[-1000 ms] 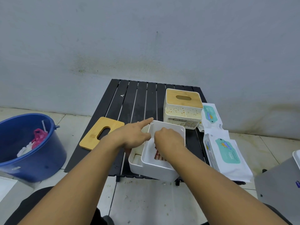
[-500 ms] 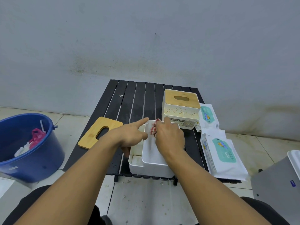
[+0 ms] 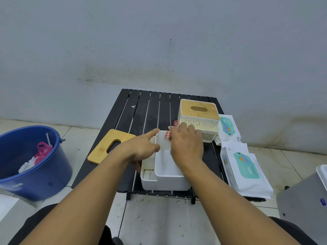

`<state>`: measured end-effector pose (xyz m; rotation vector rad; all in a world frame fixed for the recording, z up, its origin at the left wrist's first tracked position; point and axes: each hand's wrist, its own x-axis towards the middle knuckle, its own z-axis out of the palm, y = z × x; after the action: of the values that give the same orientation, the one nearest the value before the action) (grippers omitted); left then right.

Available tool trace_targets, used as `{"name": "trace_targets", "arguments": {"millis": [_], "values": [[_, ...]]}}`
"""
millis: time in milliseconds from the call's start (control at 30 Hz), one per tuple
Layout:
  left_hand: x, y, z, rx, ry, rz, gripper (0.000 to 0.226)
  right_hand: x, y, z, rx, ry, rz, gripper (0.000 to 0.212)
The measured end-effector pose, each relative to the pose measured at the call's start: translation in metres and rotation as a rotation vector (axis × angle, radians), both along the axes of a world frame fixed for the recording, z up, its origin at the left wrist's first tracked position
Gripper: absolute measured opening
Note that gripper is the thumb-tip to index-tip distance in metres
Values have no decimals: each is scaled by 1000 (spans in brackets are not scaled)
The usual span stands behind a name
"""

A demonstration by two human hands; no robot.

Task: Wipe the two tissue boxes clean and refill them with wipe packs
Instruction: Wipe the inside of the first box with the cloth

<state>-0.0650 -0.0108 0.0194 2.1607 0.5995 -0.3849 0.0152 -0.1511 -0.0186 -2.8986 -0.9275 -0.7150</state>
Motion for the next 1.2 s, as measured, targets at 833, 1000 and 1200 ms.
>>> {"name": "trace_targets", "arguments": {"millis": [833, 1000, 1200], "values": [[4, 2, -5, 35, -68, 94, 66, 51, -60, 28, 763, 745, -74, 12], [5, 11, -9, 140, -101, 96, 50, 57, -58, 21, 1069, 787, -112, 9], [16, 17, -20, 349, -303, 168, 29, 52, -70, 49, 1637, 1116, -12, 12]]}}
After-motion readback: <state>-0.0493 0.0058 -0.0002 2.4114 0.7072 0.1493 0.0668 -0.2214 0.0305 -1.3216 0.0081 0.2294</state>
